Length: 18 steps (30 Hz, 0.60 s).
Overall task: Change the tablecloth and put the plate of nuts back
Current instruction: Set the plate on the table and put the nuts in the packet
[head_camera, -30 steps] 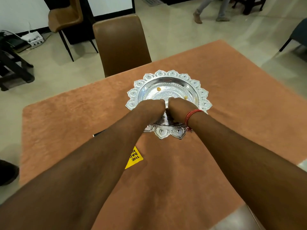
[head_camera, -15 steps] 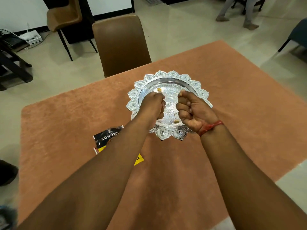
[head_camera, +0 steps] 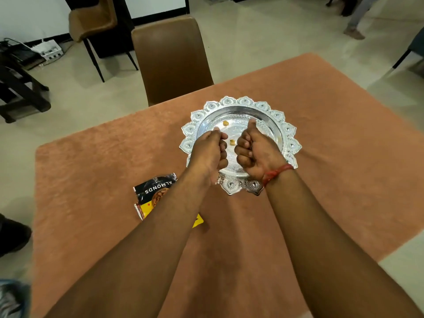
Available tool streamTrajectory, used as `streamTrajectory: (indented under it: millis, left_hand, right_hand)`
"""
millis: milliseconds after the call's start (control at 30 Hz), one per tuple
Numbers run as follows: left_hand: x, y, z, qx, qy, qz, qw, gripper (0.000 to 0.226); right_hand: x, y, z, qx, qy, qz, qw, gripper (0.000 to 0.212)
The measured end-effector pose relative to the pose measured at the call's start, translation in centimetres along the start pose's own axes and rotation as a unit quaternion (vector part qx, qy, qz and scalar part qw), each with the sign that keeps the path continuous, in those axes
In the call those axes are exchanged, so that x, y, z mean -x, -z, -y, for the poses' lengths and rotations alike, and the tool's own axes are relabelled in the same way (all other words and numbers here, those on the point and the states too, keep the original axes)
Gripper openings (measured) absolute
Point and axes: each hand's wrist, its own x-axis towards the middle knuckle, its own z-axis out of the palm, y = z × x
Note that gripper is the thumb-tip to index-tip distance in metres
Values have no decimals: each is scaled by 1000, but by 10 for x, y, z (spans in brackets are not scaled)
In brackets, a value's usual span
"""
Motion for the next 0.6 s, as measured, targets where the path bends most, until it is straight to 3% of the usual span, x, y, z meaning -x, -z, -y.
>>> streamTrajectory:
  millis: [33,67,133,167,233,267,333,400,433,467,500,567,600]
  left_hand:
    - [-1,3,-1,18,8,-8,1000,29]
    - [-3,6,-3,33,15,-19,999,30]
    - [-4,10,-6,53,22,-39,998,29]
    - [-5,12,-7,57,22,-47,997,29]
    - [-5,14,-9,58,19,-55,997,27]
    - [-5,15,-9,56,18,-56,997,27]
    - [-5,15,-10,57,18,-57,997,28]
    - [-6,15,-9,62,18,-54,996,28]
    - [-7,15,-9,65,20,-52,996,28]
    - [-8,14,-9,69,22,-49,996,28]
    - [-9,14,-9,74,25,-46,996,28]
    - [-11,12,-8,85,31,-44,995,29]
    - [-11,12,-7,90,35,-44,994,29]
  right_hand:
    - [-8,-1,4,146,40,-47,987,46]
    - [-17,-1,7,325,88,-84,938,39]
    - [-33,2,11,633,159,-97,751,19]
    - [-40,3,11,724,168,-74,665,11]
    - [-50,7,7,820,177,-36,543,25]
    - [-54,9,4,843,181,-29,506,39]
    - [-57,11,1,858,204,-37,471,48]
    - [-61,13,0,853,200,-57,478,37]
    - [-61,13,1,839,186,-60,507,29]
    - [-60,11,2,805,168,-63,566,23]
    - [-60,10,4,734,154,-70,658,18]
    - [-57,7,14,453,109,-93,880,9]
    - [-55,6,20,292,73,-102,948,9]
